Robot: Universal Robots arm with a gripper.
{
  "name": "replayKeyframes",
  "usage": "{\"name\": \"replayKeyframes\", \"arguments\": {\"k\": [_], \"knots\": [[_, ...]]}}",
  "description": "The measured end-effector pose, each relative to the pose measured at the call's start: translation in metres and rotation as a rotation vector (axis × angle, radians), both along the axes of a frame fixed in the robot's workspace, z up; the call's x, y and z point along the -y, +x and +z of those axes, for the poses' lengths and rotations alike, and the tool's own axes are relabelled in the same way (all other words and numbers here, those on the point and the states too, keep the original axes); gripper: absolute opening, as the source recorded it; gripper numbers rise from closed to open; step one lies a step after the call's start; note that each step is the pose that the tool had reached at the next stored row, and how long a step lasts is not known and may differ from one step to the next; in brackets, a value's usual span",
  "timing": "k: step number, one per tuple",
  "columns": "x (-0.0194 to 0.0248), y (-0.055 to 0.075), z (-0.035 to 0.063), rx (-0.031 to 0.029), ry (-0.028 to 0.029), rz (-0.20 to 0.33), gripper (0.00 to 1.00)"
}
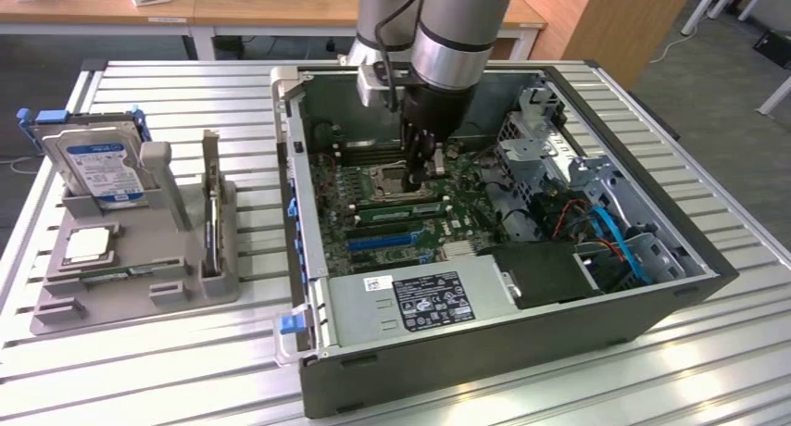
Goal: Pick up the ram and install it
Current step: 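Press down the ram until it locks into place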
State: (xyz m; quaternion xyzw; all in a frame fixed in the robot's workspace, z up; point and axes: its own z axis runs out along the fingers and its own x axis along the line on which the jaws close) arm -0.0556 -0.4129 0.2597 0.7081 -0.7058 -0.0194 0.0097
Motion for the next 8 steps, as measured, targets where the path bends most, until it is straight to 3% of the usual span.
{"name": "replayKeyframes", "arguments": {"k": [8], "knots": [[0.0, 0.0111, 0.0, 0.0, 0.0, 0.0, 0.11]]}}
